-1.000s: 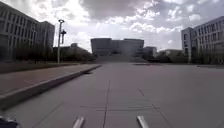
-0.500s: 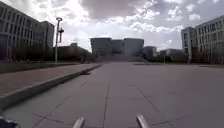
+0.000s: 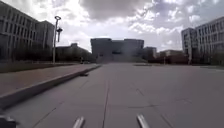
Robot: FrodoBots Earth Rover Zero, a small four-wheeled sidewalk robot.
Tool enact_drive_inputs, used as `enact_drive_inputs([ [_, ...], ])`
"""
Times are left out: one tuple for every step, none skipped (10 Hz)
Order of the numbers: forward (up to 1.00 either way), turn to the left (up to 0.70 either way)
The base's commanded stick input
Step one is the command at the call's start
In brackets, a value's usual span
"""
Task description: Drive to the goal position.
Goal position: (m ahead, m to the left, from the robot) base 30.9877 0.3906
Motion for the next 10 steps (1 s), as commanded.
enact_drive_inputs([
  [0.70,0.00],
  [0.70,0.00],
  [0.70,0.00],
  [0.70,0.00],
  [0.70,0.00],
  [0.70,0.00],
  [0.70,0.00],
  [0.70,0.00],
  [0.70,0.00],
  [0.70,0.00],
])
